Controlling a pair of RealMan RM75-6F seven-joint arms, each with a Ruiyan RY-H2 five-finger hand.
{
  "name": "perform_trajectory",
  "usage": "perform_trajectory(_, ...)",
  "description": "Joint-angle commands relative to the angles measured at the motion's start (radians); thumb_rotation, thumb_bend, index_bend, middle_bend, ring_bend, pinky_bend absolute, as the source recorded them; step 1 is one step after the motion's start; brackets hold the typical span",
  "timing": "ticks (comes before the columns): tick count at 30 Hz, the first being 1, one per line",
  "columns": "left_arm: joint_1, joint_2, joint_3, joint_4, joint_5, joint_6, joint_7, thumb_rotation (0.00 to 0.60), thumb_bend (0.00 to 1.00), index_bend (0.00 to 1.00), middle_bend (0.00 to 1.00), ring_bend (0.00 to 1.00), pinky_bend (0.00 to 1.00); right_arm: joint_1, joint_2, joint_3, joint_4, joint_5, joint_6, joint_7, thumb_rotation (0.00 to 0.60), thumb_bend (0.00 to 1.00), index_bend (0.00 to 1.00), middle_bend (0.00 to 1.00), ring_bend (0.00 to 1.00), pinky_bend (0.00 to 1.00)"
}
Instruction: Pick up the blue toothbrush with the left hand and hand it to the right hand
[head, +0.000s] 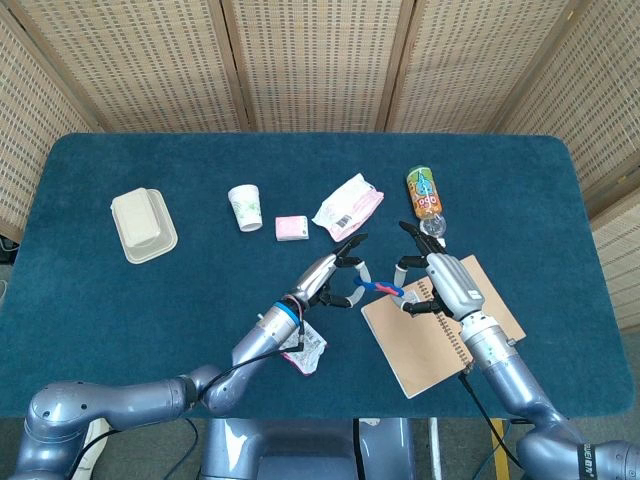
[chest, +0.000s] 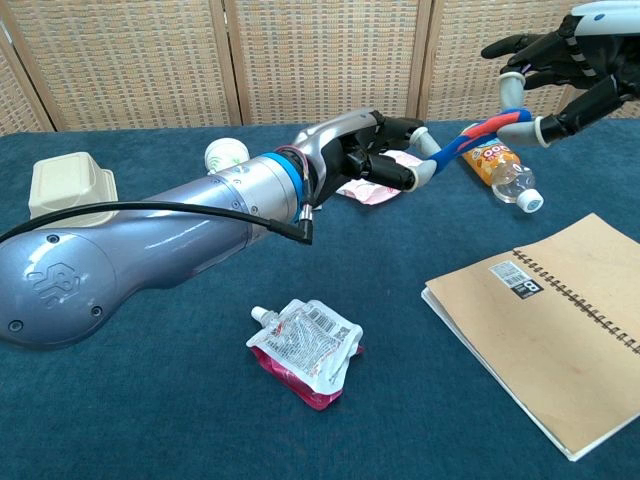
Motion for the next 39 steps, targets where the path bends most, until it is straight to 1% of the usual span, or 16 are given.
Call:
perform_trajectory(1,0.000,0.000,0.000,0.000,-0.003,-0.001,0.004,0.600,0.52,0.78,0.00,0.00,0.00,-0.002,0.001,-0.001,-0.003,0.000,0.002,0.001,0.600,0.69,0.76,0.00,0.00,0.00)
perform_trajectory(6,0.000,0.000,0.001,-0.001,-0.005,-0.002,0.008,0.600,0.52,0.78,0.00,0.00,0.00,-0.003,0.004,0.000,-0.009,0.002,0.005,0.001,0.600,0.83,0.78,0.00,0.00,0.00)
perform_trajectory(8,0.000,0.000,0.002,0.000,-0.006,-0.002,0.010,0.600,0.52,0.78,0.00,0.00,0.00,-0.005,0.004,0.000,-0.009,0.001,0.007,0.003,0.600,0.85,0.79,0.00,0.00,0.00)
perform_trajectory(15,0.013,0.014,0.010,0.013,-0.009,-0.001,0.014,0.600,0.53,0.78,0.00,0.00,0.00,-0.023,-0.008,0.012,0.009,-0.021,0.046,0.045,0.600,0.86,0.81,0.01,0.00,0.00)
perform_trajectory(24,0.056,0.072,0.029,0.040,-0.007,-0.002,0.000,0.600,0.53,0.78,0.00,0.00,0.00,-0.042,0.000,0.028,0.025,-0.017,0.065,0.094,0.600,0.86,0.82,0.02,0.00,0.00)
perform_trajectory(31,0.137,0.209,0.068,0.049,0.042,0.022,-0.039,0.600,0.53,0.78,0.00,0.00,0.00,-0.074,0.026,0.027,0.052,-0.029,0.098,0.112,0.600,0.86,0.82,0.02,0.00,0.00)
perform_trajectory(34,0.183,0.301,0.102,0.047,0.098,0.061,-0.040,0.600,0.53,0.78,0.00,0.00,0.00,-0.095,0.046,0.017,0.070,-0.038,0.106,0.122,0.600,0.86,0.82,0.02,0.00,0.00)
perform_trajectory(35,0.189,0.315,0.107,0.044,0.108,0.067,-0.042,0.600,0.53,0.78,0.00,0.00,0.00,-0.098,0.049,0.015,0.073,-0.040,0.106,0.124,0.600,0.86,0.82,0.02,0.00,0.00)
perform_trajectory(39,0.240,0.426,0.152,0.040,0.178,0.130,-0.006,0.600,0.53,0.78,0.00,0.00,0.00,-0.118,0.064,-0.009,0.094,-0.056,0.097,0.138,0.600,0.86,0.82,0.02,0.00,0.00)
